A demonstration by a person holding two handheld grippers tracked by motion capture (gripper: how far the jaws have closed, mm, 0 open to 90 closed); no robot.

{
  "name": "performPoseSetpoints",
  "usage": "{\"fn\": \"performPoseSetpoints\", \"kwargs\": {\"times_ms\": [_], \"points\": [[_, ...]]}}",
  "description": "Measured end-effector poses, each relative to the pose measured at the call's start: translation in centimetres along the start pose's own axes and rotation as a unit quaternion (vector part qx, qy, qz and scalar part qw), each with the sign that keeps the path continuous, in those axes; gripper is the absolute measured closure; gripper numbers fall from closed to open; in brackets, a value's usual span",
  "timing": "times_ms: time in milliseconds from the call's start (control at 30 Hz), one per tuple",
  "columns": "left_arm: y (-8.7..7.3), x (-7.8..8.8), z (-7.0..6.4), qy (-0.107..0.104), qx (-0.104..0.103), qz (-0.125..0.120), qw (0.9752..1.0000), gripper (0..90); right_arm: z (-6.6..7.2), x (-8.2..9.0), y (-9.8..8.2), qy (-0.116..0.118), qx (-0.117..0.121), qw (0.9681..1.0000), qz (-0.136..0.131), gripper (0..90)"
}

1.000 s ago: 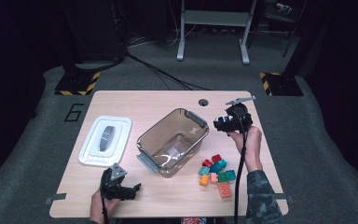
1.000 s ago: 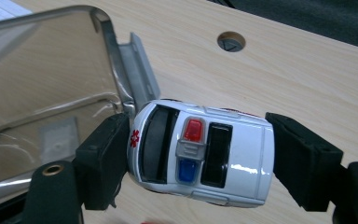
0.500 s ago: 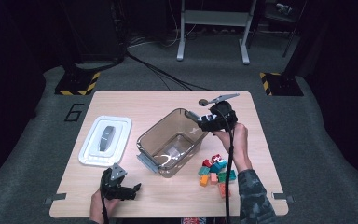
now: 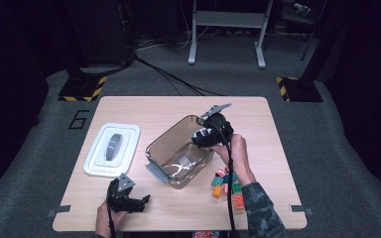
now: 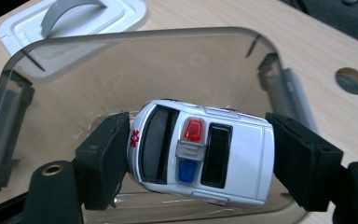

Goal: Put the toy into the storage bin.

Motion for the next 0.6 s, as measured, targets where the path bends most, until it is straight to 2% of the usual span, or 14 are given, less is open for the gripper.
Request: {"fn": "performPoseSetpoints", "kwargs": {"times_ms": [367, 500, 533, 567, 600], "points": [[0.0, 0.0, 0.0, 0.0, 0.0, 0.0, 1.0, 3.0, 2.1, -2.0, -1.1, 0.031, 0.023, 0.9981, 0.047, 24.4], [0.0, 0.0, 0.0, 0.0, 0.0, 0.0, 1.0, 3.0, 2.6, -2.3, -1.8, 0.04, 0.038, 0.9959, 0.071, 24.3], [0.0, 0.0, 0.0, 0.0, 0.0, 0.0, 1.0, 3.0, 2.6, -2.4, -1.8, 0.044, 0.053, 0.9948, 0.075, 24.3], [0.0, 0.0, 0.0, 0.0, 0.0, 0.0, 1.0, 3.0, 2.9, -2.4, -2.0, 0.047, 0.046, 0.9947, 0.079, 24.3], [0.0, 0.0, 0.0, 0.0, 0.0, 0.0, 1.0, 3.0, 3.1, -2.4, -2.1, 0.052, 0.051, 0.9938, 0.085, 24.3]]}}
Point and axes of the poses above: each handheld gripper's, and its own axes: x roughly backward along the jaws, y roughly out of its top, z roughly to its left, the point moved 9 cm from there along -x, roughly forward along the jaws, and after that the axes turned 2 degrees about -x, right-handed, at the moved point
